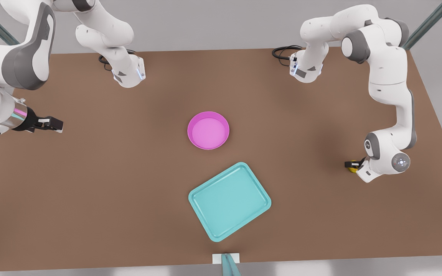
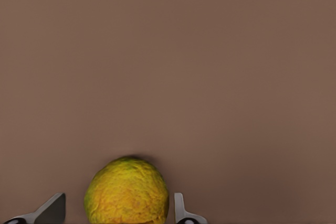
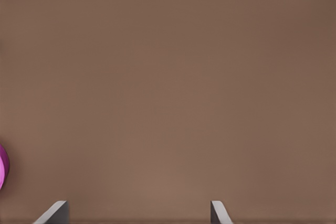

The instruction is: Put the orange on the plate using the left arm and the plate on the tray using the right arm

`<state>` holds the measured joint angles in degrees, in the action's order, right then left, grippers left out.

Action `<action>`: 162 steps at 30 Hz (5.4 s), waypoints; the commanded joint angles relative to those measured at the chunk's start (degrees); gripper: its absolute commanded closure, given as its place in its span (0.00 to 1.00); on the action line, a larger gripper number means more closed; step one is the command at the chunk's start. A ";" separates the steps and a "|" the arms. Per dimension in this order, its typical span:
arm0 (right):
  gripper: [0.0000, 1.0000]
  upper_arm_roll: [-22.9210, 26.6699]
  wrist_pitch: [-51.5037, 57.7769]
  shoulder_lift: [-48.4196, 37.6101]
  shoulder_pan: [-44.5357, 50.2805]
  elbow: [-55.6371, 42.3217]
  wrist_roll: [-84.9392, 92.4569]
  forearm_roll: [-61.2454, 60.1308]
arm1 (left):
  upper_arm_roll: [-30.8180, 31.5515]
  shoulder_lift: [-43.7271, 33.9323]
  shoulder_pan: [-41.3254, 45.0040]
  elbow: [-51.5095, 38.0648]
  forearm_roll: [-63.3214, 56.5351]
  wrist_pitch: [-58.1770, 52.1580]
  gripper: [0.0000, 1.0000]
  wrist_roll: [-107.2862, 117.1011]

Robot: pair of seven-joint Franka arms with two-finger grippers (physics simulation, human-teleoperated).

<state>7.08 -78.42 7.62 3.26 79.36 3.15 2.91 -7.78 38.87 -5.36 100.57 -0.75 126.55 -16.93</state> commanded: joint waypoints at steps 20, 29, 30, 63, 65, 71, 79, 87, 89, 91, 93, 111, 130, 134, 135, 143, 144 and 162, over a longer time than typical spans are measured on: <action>0.00 0.13 -0.16 0.29 -0.27 0.53 0.28 -0.10 | 0.92 -3.45 2.54 -0.03 0.23 -5.08 0.36 4.26; 0.00 0.30 -0.16 0.29 -0.36 0.53 0.28 -0.01 | 3.47 -4.78 42.96 -18.21 8.74 -23.45 0.34 50.22; 0.00 0.30 -0.24 0.29 -0.36 0.62 0.28 -0.01 | 4.26 -2.93 45.61 -19.45 10.33 -23.37 0.34 54.71; 0.00 -14.72 -63.07 5.03 6.15 45.61 -3.06 -24.18 | 14.11 -28.85 5.36 -24.20 -9.27 -53.07 0.00 13.85; 0.00 -17.27 -72.93 4.68 6.15 50.28 -3.32 -24.27 | 13.31 -29.03 5.36 -23.93 -9.09 -52.99 0.00 13.76; 0.00 -20.35 -69.42 10.48 6.15 50.02 -3.15 -26.73 | 13.05 -29.99 5.45 -23.93 -7.68 -54.74 0.00 13.76; 0.00 -25.89 -62.56 12.59 6.58 46.68 -2.35 -29.02 | 13.14 -30.17 5.45 -24.02 -7.68 -54.83 0.00 13.85; 0.00 -26.68 -62.65 16.63 11.42 44.39 -2.09 -32.01 | 13.40 -30.08 5.54 -23.93 -7.68 -55.01 0.00 14.20; 0.00 -27.12 -62.74 17.07 11.51 44.39 -2.09 -32.01 | 13.40 -30.08 5.54 -23.85 -7.68 -55.01 0.00 14.20; 0.00 -27.12 -63.09 18.13 11.42 44.30 -2.00 -32.09 | 13.40 -30.08 5.54 -23.85 -7.68 -54.92 0.00 14.20; 0.00 -27.56 -63.26 19.62 11.42 44.30 -1.92 -32.01 | 13.40 -30.00 5.54 -23.85 -7.68 -54.83 0.00 14.20; 0.68 -29.23 -61.68 23.75 11.42 41.23 -1.21 -32.01 | 13.40 -29.91 5.54 -23.93 -7.60 -54.66 0.00 14.03; 0.79 -20.00 -53.07 26.65 4.92 15.22 -0.77 -34.64 | 13.49 -29.82 5.54 -24.02 -7.60 -54.92 0.00 14.12; 0.79 -18.77 -54.03 35.79 8.07 1.34 -11.05 -34.82 | 13.49 -29.82 5.54 -24.02 -7.60 -54.92 0.00 14.03; 0.79 -18.59 -54.30 37.55 9.05 -1.22 -13.43 -34.64 | 13.49 -29.99 5.54 -24.02 -7.60 -55.01 0.00 14.03; 0.79 -15.17 -56.14 51.00 17.84 -20.29 -26.52 -34.20 | 13.49 -30.00 5.54 -24.02 -7.60 -55.01 0.00 14.03; 0.79 -15.17 -58.33 52.23 18.71 -21.35 -28.01 -34.20 | 13.49 -30.00 5.54 -24.02 -7.60 -55.01 0.00 14.03; 0.00 -10.86 -5.78 -4.71 -6.24 9.23 2.13 3.59 | 13.75 -29.82 5.62 -24.20 -7.68 -55.01 0.00 14.20</action>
<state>-3.77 -102.99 7.51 -1.95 86.08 -10.53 -0.06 5.95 9.08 0.31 76.41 -8.39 71.61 -2.72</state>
